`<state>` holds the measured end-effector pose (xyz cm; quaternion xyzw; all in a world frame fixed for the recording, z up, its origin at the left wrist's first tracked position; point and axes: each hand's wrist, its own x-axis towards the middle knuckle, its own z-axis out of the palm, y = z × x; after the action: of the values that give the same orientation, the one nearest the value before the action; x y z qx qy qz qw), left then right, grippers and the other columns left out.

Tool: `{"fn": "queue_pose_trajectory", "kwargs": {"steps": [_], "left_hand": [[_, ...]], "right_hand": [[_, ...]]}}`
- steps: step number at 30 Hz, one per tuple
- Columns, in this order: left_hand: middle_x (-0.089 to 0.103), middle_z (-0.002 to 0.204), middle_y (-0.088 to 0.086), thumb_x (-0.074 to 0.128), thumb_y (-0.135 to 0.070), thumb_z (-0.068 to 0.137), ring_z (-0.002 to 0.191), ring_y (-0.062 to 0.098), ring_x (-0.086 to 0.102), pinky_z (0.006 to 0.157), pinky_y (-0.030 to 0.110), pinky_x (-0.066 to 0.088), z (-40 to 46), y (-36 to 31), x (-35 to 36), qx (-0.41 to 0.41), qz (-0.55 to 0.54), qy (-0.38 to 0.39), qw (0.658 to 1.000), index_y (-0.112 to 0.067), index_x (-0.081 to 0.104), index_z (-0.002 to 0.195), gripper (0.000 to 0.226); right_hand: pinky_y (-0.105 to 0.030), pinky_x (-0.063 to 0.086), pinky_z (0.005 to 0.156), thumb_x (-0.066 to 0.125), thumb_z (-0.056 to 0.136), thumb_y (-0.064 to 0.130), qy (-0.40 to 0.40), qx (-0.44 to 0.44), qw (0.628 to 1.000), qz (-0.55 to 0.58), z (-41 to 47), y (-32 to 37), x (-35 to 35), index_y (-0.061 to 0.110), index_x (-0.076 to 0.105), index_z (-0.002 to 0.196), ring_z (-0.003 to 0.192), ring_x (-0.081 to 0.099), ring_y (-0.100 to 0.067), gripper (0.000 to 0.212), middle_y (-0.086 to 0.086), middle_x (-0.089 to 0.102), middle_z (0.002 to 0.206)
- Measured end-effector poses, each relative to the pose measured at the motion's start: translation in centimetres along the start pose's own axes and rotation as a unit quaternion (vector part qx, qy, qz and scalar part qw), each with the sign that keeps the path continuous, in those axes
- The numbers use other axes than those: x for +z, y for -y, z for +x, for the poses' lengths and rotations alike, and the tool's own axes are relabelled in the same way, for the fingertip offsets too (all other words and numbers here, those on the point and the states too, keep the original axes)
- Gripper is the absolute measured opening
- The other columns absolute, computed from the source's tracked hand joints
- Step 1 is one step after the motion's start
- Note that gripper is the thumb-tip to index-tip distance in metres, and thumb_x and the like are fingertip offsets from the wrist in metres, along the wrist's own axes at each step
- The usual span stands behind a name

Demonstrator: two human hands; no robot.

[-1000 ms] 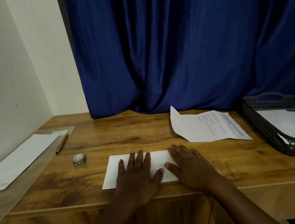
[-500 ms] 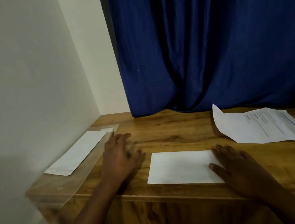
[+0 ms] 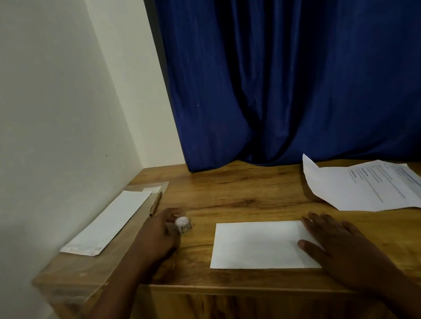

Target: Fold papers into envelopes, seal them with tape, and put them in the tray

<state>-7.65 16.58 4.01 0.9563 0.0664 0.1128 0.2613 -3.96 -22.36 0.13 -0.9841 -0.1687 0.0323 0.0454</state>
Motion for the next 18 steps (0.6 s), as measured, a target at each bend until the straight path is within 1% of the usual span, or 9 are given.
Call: {"fn": "queue_pose_trajectory", "kwargs": {"steps": [2,5,6,8,10,12,14,16,18], "left_hand": [[0.069,0.112,-0.016,0.066,-0.026,0.086,0.095,0.005,0.067,0.079,0.029,0.058,0.0,-0.3,0.2,-0.004,-0.006,0.009,1.000,-0.039,0.061,0.126,0.043],[0.056,0.132,-0.018,0.070,-0.040,0.076,0.123,0.013,0.053,0.102,0.043,0.051,0.3,-0.6,0.4,0.001,0.034,0.047,0.998,-0.047,0.044,0.142,0.071],[0.050,0.132,-0.019,0.071,-0.041,0.075,0.125,0.014,0.047,0.105,0.044,0.047,0.3,-1.0,0.4,-0.001,0.036,0.058,0.998,-0.049,0.038,0.145,0.078],[0.048,0.132,-0.019,0.071,-0.041,0.076,0.127,0.013,0.043,0.106,0.044,0.045,0.5,-1.2,0.6,0.011,0.023,0.071,0.997,-0.048,0.041,0.143,0.074],[0.056,0.131,-0.019,0.067,-0.042,0.077,0.124,0.013,0.047,0.105,0.044,0.046,0.7,-1.0,0.8,0.032,0.015,0.062,0.997,-0.044,0.052,0.135,0.060],[0.063,0.122,-0.021,0.065,-0.042,0.079,0.116,0.009,0.055,0.099,0.044,0.052,0.9,-0.6,1.0,0.048,-0.009,0.047,0.998,-0.042,0.060,0.126,0.047],[0.068,0.113,-0.020,0.069,-0.031,0.086,0.105,0.005,0.063,0.090,0.039,0.058,0.8,-0.9,1.2,0.056,-0.062,0.032,0.996,-0.039,0.065,0.119,0.035],[0.069,0.110,-0.016,0.071,-0.022,0.090,0.101,0.008,0.067,0.080,0.030,0.060,0.6,-2.4,1.5,0.036,-0.161,0.010,0.986,-0.038,0.066,0.119,0.033],[0.069,0.113,-0.015,0.074,-0.017,0.090,0.100,0.008,0.068,0.074,0.023,0.058,0.1,-4.6,2.2,0.018,-0.261,-0.002,0.965,-0.038,0.063,0.124,0.042]], "right_hand": [[-0.042,0.000,0.124,-0.037,0.037,0.090,0.002,0.004,1.000,0.003,-0.1,0.1,-0.1,0.034,-0.010,0.157,0.154,-0.006,-0.015,0.134,0.008,-0.010,0.167],[-0.041,-0.001,0.124,-0.037,0.039,0.090,-0.003,0.001,1.000,0.005,-0.2,0.2,-0.3,0.034,-0.009,0.157,0.154,-0.006,-0.014,0.133,0.008,-0.009,0.167],[-0.041,-0.001,0.123,-0.035,0.041,0.090,-0.005,0.001,1.000,0.008,-0.2,0.2,-0.3,0.034,-0.009,0.157,0.154,-0.006,-0.014,0.132,0.008,-0.009,0.167],[-0.041,-0.001,0.124,-0.029,0.050,0.088,-0.006,0.000,1.000,0.014,-0.2,0.2,-0.3,0.034,-0.008,0.157,0.154,-0.006,-0.014,0.122,0.008,-0.008,0.167],[-0.041,-0.001,0.124,-0.019,0.058,0.083,-0.003,0.001,1.000,0.019,-0.3,0.3,-0.5,0.034,-0.008,0.157,0.154,-0.006,-0.013,0.111,0.008,-0.008,0.167],[-0.040,-0.002,0.123,-0.014,0.061,0.082,-0.001,0.001,1.000,0.025,-0.4,0.4,-0.6,0.034,-0.008,0.157,0.154,-0.006,-0.013,0.108,0.009,-0.009,0.167],[-0.040,-0.002,0.123,-0.014,0.061,0.082,-0.001,0.002,1.000,0.030,-0.4,0.3,-0.6,0.034,-0.008,0.157,0.154,-0.007,-0.013,0.107,0.009,-0.008,0.167],[-0.040,-0.002,0.124,-0.015,0.060,0.083,-0.005,0.002,0.999,0.037,-0.3,0.2,-0.4,0.035,-0.007,0.157,0.154,-0.006,-0.013,0.109,0.010,-0.007,0.167],[-0.039,-0.001,0.124,-0.014,0.060,0.085,-0.014,0.004,0.999,0.051,-0.4,0.3,-0.3,0.035,-0.003,0.158,0.154,-0.004,-0.011,0.110,0.010,-0.004,0.167]]}}
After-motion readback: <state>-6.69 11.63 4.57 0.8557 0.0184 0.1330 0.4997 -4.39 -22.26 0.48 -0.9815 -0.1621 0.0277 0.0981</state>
